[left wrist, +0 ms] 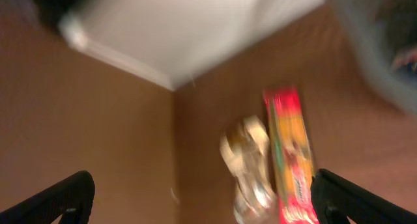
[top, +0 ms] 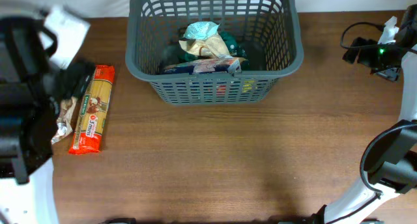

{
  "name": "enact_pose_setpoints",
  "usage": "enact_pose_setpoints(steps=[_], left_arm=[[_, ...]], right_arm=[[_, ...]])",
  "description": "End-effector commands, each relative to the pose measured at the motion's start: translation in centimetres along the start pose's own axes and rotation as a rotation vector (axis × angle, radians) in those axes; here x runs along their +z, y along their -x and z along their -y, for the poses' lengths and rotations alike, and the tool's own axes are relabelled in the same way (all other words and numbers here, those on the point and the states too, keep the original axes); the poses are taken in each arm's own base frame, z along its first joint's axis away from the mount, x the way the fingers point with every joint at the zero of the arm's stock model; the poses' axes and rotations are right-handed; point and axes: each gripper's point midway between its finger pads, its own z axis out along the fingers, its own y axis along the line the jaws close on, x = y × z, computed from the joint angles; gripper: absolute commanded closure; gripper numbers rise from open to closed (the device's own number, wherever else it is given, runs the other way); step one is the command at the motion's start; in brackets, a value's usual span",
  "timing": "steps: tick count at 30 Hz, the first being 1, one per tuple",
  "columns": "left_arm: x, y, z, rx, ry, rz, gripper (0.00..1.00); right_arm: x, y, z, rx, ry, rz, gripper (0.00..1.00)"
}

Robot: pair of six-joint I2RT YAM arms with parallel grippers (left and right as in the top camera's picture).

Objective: Pack container
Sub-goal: 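Grasp the red-and-yellow spaghetti box with the left gripper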

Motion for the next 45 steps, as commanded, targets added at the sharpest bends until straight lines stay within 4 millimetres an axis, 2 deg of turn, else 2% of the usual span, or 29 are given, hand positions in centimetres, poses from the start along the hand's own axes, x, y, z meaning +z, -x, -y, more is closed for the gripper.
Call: enact_pose_setpoints(steps=[1,3,6,12,18,24,33,34,35,37,38,39,42,45], left_arm=[[6.2,-5.9,3.4,-0.197,-0.124,-0.209,0.01],[9.5,-9.3,4.5,-0.262,-0.130,-0.312,0.01],[13.9,-13.0,6.4,-0.302,-0.153,-0.419,0.01],[20.5,-16.0,9.3,-0.307,-0.239,-0.544,0.01],[26.1,-18.1,12.8,-0.301,-0.322,-0.610,0.00],[30.1,-20.2,16.1,-0.301,-0.388,-0.655,0.00],[32.4,-23.0,19.4,-0.293,-0.453,-0.731,0.02],[32.5,-23.3,19.6,-0.292,-0.456,-0.738,0.09],[32.5,-23.4,19.7,-0.291,-0.459,-0.742,0.20],[32.5,-23.3,19.8,-0.294,-0.463,-0.739,0.58],[32.4,-22.9,19.7,-0.299,-0.472,-0.729,0.81],[32.3,-22.2,19.9,-0.307,-0.495,-0.716,0.98],[31.4,-18.9,20.4,-0.329,-0.589,-0.664,0.98],[30.3,-14.7,19.0,-0.308,-0.604,-0.618,0.98]], right_arm=[[0.1,-0.1,-0.1,-0.003,0.005,-0.003,0.01],[0.1,-0.1,-0.1,-0.003,0.005,-0.003,0.01],[0.1,-0.1,-0.1,-0.003,0.005,-0.003,0.01],[0.1,-0.1,-0.1,-0.003,0.005,-0.003,0.01],[0.1,-0.1,-0.1,-0.003,0.005,-0.003,0.01],[0.1,-0.1,-0.1,-0.003,0.005,-0.003,0.01],[0.1,-0.1,-0.1,-0.003,0.005,-0.003,0.01],[0.1,-0.1,-0.1,-0.003,0.005,-0.003,0.01],[0.1,-0.1,-0.1,-0.003,0.005,-0.003,0.01],[0.1,-0.1,-0.1,-0.002,0.005,-0.003,0.01],[0.1,-0.1,-0.1,-0.003,0.005,-0.003,0.01],[0.1,-0.1,-0.1,-0.003,0.005,-0.003,0.01],[0.1,-0.1,-0.1,-0.003,0.005,-0.003,0.01],[0.1,-0.1,-0.1,-0.003,0.005,-0.003,0.01]])
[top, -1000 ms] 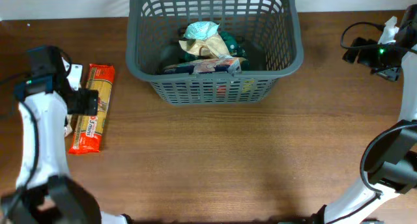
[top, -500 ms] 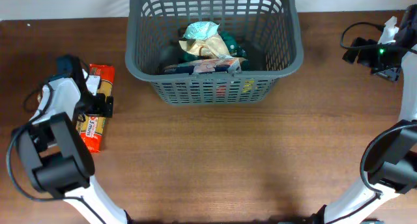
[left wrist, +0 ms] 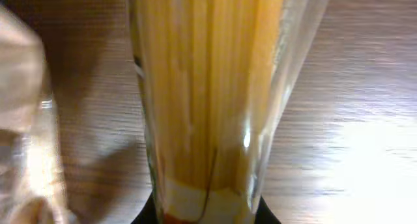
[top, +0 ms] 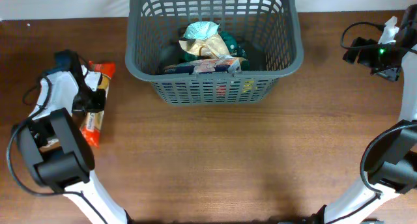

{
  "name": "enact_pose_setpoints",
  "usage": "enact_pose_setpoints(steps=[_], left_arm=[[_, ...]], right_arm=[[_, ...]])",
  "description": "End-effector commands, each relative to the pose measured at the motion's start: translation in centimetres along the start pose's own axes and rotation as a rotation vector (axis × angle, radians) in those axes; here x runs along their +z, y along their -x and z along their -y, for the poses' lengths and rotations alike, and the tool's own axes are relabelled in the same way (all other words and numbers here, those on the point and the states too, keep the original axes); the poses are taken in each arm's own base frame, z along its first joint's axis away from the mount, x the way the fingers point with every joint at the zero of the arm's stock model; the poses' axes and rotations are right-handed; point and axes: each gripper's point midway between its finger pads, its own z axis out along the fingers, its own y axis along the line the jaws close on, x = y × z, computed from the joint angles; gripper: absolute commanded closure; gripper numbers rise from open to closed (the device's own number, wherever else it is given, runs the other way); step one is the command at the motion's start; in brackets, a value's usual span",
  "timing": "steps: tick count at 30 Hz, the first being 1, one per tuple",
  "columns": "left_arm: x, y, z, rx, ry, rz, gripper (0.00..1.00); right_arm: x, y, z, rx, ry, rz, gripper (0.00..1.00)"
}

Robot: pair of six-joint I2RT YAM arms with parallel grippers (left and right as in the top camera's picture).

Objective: Pack container
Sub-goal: 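Grasp the red-and-yellow spaghetti box with the left gripper, then lay the spaghetti box across the basket top and release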

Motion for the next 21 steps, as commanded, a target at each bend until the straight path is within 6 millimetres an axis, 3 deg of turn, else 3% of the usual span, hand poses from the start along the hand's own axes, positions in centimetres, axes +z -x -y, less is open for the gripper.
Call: enact_pose_setpoints(steps=[1,6,9,13,15,17,19,21], left_arm=[[-3.5,3.9,3.0,0.054,-0.086,0.078,0.98],[-15.2,8.3,3.5,0.101,-0.039,0.247,0.98],[-24.1,10.0,3.8,0.124,0.010,0.435,0.98],[-36.7,10.7,5.6,0.175,0.090,0.791,0.98],[-42.2,10.2,8.0,0.305,0.120,0.969,0.98],[-46.1,9.4,11.6,0.526,0.146,1.110,0.98],[-48.9,8.2,16.3,0.760,0.148,1.218,0.98],[-49.4,7.6,20.3,0.936,0.133,1.259,0.99]], right_arm=[[0.1,-0.1,-0.1,-0.003,0.005,-0.003,0.01],[0.1,-0.1,-0.1,-0.003,0.005,-0.003,0.01],[0.1,-0.1,-0.1,-0.003,0.005,-0.003,0.01],[0.1,-0.1,-0.1,-0.003,0.005,-0.003,0.01],[0.1,-0.1,-0.1,-0.003,0.005,-0.003,0.01],[0.1,-0.1,-0.1,-0.003,0.005,-0.003,0.01],[0.1,-0.1,-0.1,-0.003,0.005,-0.003,0.01],[0.1,-0.1,-0.1,-0.003,0.005,-0.003,0.01]])
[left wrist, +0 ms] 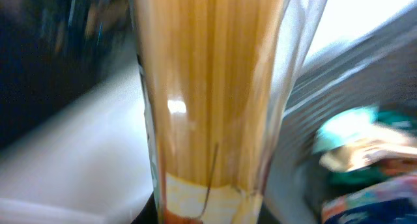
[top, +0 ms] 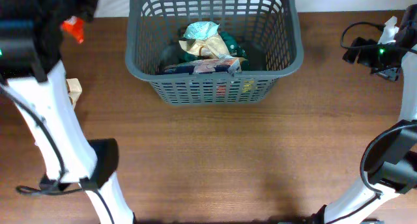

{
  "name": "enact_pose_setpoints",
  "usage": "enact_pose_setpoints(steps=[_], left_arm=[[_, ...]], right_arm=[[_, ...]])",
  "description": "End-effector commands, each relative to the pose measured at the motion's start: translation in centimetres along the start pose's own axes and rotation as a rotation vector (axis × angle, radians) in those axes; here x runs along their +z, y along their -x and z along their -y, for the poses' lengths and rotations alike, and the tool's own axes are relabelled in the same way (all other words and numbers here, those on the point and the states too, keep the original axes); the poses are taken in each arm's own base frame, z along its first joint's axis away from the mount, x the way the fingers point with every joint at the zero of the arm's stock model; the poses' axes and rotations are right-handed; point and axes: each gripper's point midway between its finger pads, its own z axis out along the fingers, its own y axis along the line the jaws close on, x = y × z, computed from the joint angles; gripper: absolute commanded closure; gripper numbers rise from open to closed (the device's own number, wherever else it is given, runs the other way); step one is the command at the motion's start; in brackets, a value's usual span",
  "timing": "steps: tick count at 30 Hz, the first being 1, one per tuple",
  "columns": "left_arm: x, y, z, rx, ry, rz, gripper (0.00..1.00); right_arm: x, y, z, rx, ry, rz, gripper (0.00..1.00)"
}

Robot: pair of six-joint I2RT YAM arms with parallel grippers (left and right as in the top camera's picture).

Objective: Pack container
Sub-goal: 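Lay the spaghetti box across the basket top and release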

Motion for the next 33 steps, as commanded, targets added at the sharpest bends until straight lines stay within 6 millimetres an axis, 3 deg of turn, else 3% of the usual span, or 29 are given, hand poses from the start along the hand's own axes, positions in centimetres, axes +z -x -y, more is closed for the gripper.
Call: enact_pose_setpoints(steps=[1,5,7,12,15,20,27,28,29,30,31,32,33], left_arm=[[-1.6,5.7,7.8,0.371,-0.208,0.225,0.98],[1.2,5.5,13.7,0.537,-0.345,0.218,0.98],[3.5,4.1,15.9,0.571,-0.400,0.161,0.98],[9.8,-1.8,19.9,0.583,-0.526,-0.044,0.98],[12.8,-5.2,21.7,0.579,-0.585,-0.138,0.98],[16.1,-9.6,23.6,0.573,-0.639,-0.261,0.98],[17.5,-11.4,24.6,0.550,-0.667,-0.305,0.98],[17.5,-11.4,24.6,0.546,-0.666,-0.306,0.89],[17.5,-11.4,24.6,0.531,-0.662,-0.311,0.63],[17.6,-11.3,24.5,0.511,-0.650,-0.321,0.30],[17.6,-11.4,24.3,0.486,-0.633,-0.336,0.14],[17.6,-11.3,24.0,0.460,-0.610,-0.353,0.01],[17.4,-11.1,23.3,0.426,-0.572,-0.375,0.01]], right_arm=[[0.1,-0.1,-0.1,-0.003,0.005,-0.003,0.01],[0.1,-0.1,-0.1,-0.003,0.005,-0.003,0.01],[0.1,-0.1,-0.1,-0.003,0.005,-0.003,0.01],[0.1,-0.1,-0.1,-0.003,0.005,-0.003,0.01],[0.1,-0.1,-0.1,-0.003,0.005,-0.003,0.01],[0.1,-0.1,-0.1,-0.003,0.005,-0.003,0.01],[0.1,-0.1,-0.1,-0.002,0.005,-0.003,0.01],[0.1,-0.1,-0.1,-0.003,0.005,-0.003,0.01],[0.1,-0.1,-0.1,-0.003,0.005,-0.003,0.01],[0.1,-0.1,-0.1,-0.003,0.005,-0.003,0.01],[0.1,-0.1,-0.1,-0.002,0.005,-0.003,0.01],[0.1,-0.1,-0.1,-0.002,0.005,-0.003,0.01],[0.1,-0.1,-0.1,-0.003,0.005,-0.003,0.01]])
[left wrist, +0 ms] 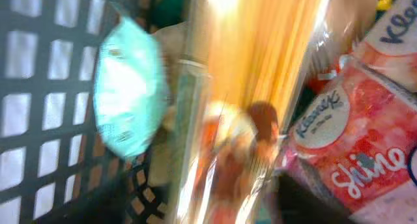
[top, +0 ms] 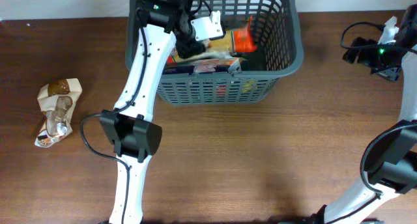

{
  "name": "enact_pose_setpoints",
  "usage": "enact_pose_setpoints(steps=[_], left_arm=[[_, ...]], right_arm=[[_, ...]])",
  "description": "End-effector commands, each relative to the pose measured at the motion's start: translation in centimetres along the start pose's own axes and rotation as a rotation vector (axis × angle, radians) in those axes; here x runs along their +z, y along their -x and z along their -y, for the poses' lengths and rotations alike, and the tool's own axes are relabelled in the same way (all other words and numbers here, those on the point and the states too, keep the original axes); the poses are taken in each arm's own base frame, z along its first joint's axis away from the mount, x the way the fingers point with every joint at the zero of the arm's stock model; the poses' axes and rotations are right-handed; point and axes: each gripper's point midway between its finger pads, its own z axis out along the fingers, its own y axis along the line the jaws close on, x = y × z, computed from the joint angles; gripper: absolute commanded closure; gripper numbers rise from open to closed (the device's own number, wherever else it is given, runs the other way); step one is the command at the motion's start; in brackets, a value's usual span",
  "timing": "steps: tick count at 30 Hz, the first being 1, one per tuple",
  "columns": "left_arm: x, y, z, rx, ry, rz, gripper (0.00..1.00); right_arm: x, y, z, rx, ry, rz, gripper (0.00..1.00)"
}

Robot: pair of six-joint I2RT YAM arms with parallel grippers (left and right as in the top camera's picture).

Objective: Pack container
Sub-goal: 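Lay the spaghetti box across the basket top and release, then grasp the tan snack bag with the left gripper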

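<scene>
The grey basket (top: 287, 55) stands at the table's back centre. My left gripper (top: 190, 36) reaches down into it. The spaghetti pack (top: 238, 38) lies inside across the other goods, its red end to the right. The left wrist view is blurred. There the spaghetti pack (left wrist: 241, 100) runs up the middle, and my left gripper (left wrist: 215, 201) has its dark fingers (left wrist: 303, 198) spread a little off its sides, so it is open. A crumpled brown snack bag (top: 57, 112) lies on the table at the far left. My right gripper (top: 365, 51) rests at the far right edge.
A teal packet (left wrist: 127, 97) and a red-and-white Kleenex pack (left wrist: 355, 133) lie in the basket beside the spaghetti. Other packets (top: 208, 66) fill the basket's front. A cable loop (top: 355, 32) sits by the right arm.
My left gripper has gone from above the table's back left corner to inside the basket. The spaghetti pack, then held in the air, now lies in the basket, and the jaws have parted from it.
First the spaghetti pack lay beside the snack bag at the table's left, with my left gripper open above them. Then the gripper was shut on the pack on the table, then held it high at the back left. Now the pack is in the basket.
</scene>
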Motion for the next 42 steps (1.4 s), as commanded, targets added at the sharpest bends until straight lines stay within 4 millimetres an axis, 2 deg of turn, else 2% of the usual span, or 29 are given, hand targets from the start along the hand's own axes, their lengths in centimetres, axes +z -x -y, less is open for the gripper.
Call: enact_pose_setpoints(steps=[1,4,7,10,12,14,16,17,19,21,26,30,32,37,42], left_arm=[[-4.1,0.2,-1.8,-0.148,0.120,-0.003,0.01],[-8.5,-0.4,-3.0,-0.232,0.240,-0.026,0.01],[-14.8,-0.9,-4.3,-0.265,0.383,0.003,0.01],[-20.9,-2.5,-4.8,-0.361,0.487,0.059,0.01],[-24.8,-5.0,-5.1,-0.432,0.553,0.073,0.01],[-27.6,-8.0,-5.2,-0.490,0.608,0.059,0.00],[-29.7,-12.3,-5.3,-0.603,0.667,0.034,0.01],[-30.0,-13.9,-5.1,-0.647,0.679,0.018,0.01],[-29.7,-18.6,-4.1,-0.770,0.677,-0.052,0.01],[-28.3,-23.2,-2.8,-0.909,0.656,-0.118,0.01],[-21.5,-31.4,1.0,-1.119,0.497,-0.256,0.01],[-16.7,-36.6,3.9,-1.213,0.415,-0.382,0.01],[-15.0,-39.2,4.7,-1.267,0.410,-0.435,0.04],[-12.0,-43.9,5.3,-1.414,0.393,-0.482,0.08],[-8.1,-46.5,6.1,-1.459,0.326,-0.527,0.08]], right_arm=[[0.1,-0.1,-0.1,-0.003,0.005,-0.004,0.01],[0.1,-0.1,-0.1,-0.003,0.005,-0.004,0.01],[0.1,-0.1,-0.1,-0.003,0.005,-0.004,0.01],[0.1,-0.1,-0.1,-0.003,0.005,-0.004,0.01],[0.1,-0.1,-0.1,-0.003,0.005,-0.004,0.01],[0.1,-0.1,-0.1,-0.003,0.005,-0.004,0.01],[0.1,-0.1,-0.1,-0.003,0.005,-0.004,0.01],[0.1,-0.1,-0.1,-0.003,0.005,-0.004,0.01],[0.1,-0.1,-0.1,-0.003,0.005,-0.004,0.01],[0.1,-0.1,-0.1,-0.003,0.005,-0.004,0.01],[0.1,-0.1,-0.1,-0.003,0.005,-0.004,0.01],[0.1,-0.1,-0.1,-0.003,0.005,-0.004,0.01],[0.1,-0.1,-0.1,-0.003,0.005,-0.004,0.01],[0.1,-0.1,-0.1,-0.003,0.005,-0.004,0.01],[0.1,-0.1,-0.1,-0.003,0.005,-0.004,0.01]])
